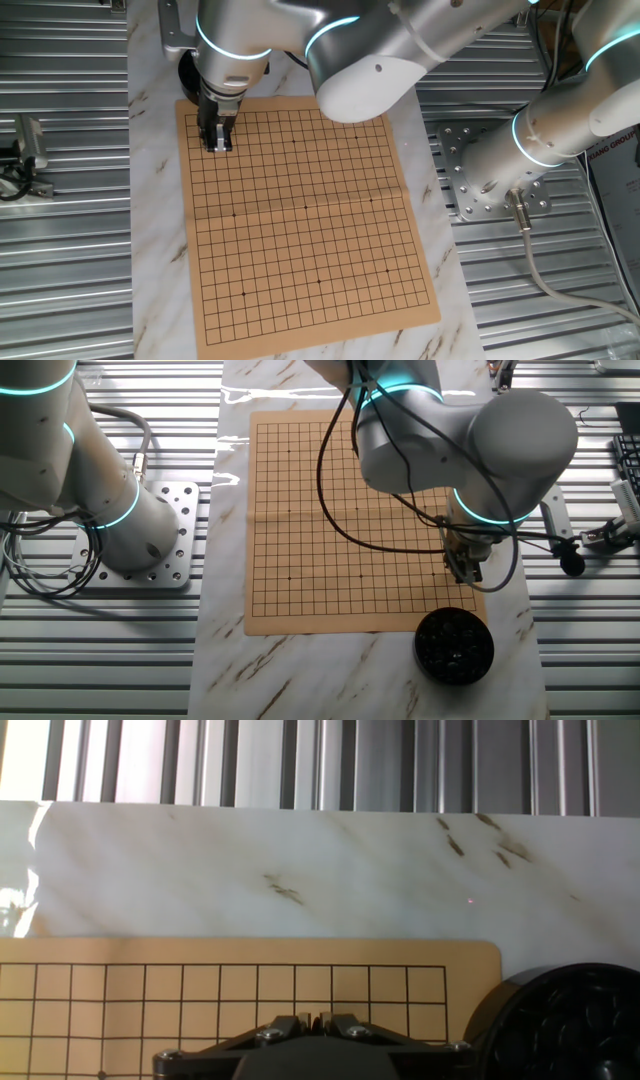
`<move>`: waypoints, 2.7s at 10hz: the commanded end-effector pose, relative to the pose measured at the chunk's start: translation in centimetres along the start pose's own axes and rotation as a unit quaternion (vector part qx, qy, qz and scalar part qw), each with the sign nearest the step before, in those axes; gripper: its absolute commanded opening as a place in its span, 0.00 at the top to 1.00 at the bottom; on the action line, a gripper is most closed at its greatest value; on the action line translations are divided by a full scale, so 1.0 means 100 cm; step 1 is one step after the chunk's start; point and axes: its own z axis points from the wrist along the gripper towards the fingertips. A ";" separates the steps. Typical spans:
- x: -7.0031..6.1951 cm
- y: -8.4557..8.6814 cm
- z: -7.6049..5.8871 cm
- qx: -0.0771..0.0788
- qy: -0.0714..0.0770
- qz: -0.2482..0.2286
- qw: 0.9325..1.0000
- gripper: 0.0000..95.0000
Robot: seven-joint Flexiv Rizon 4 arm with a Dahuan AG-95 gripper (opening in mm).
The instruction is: Play the first move as black on the 3-4 point in the upper right corner of the Go board
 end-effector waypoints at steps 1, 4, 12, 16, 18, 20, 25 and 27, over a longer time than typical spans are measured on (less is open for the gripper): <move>0.000 0.000 0.001 0.000 -0.001 0.000 1.000 1.00; 0.000 -0.001 0.003 -0.010 0.001 0.000 1.000 1.00; 0.000 -0.001 0.003 -0.053 0.004 0.019 0.998 1.00; 0.000 -0.002 0.003 -0.051 0.005 0.014 0.999 1.00; 0.001 -0.002 0.003 -0.051 0.004 0.013 0.999 1.00; 0.001 -0.002 0.004 -0.050 0.004 0.010 0.999 1.00; 0.001 -0.003 0.006 -0.050 0.002 0.005 0.999 1.00; 0.001 -0.003 0.006 -0.050 0.002 0.005 0.999 1.00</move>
